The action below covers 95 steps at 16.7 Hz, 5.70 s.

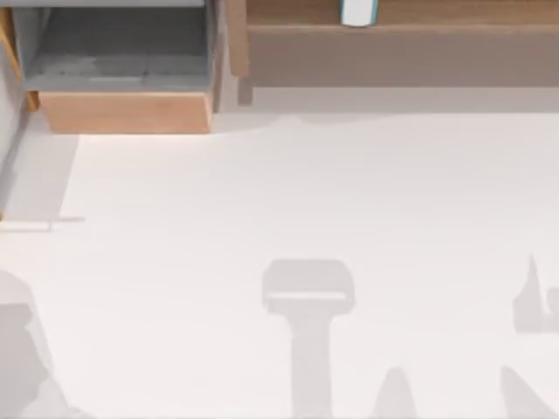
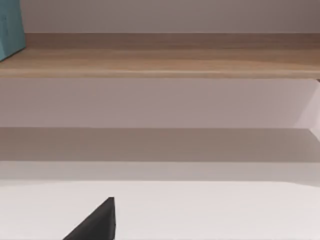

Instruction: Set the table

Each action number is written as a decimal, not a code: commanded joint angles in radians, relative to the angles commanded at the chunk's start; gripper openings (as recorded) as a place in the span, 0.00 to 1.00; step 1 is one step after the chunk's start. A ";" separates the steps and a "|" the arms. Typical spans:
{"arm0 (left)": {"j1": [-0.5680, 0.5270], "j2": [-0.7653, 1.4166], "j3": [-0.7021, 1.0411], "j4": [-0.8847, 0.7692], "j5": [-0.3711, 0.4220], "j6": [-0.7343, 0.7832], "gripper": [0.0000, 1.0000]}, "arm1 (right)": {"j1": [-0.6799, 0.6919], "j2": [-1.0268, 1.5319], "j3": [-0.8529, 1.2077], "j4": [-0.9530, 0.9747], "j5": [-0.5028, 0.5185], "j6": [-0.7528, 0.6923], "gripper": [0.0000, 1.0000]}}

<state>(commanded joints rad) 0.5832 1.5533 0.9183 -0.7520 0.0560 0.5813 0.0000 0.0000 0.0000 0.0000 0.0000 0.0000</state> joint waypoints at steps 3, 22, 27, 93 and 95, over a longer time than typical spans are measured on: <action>0.001 -0.008 0.007 0.010 0.000 0.000 0.00 | 0.000 0.000 0.000 0.000 0.000 0.000 1.00; 0.001 0.060 -0.058 0.017 -0.001 -0.003 0.00 | 0.000 0.000 0.000 0.000 0.000 0.000 1.00; 0.001 0.060 -0.058 0.017 -0.001 -0.003 0.30 | 0.000 0.000 0.000 0.000 0.000 0.000 1.00; 0.076 0.469 -0.403 2.247 0.646 1.008 1.00 | 0.000 0.000 0.000 0.000 0.000 0.000 1.00; 0.076 0.469 -0.403 2.247 0.646 1.008 1.00 | 0.000 0.000 0.000 0.000 0.000 0.000 1.00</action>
<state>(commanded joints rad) 0.6589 2.0223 0.5158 1.4948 0.7017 1.5897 0.0000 0.0000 0.0000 0.0000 0.0000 0.0000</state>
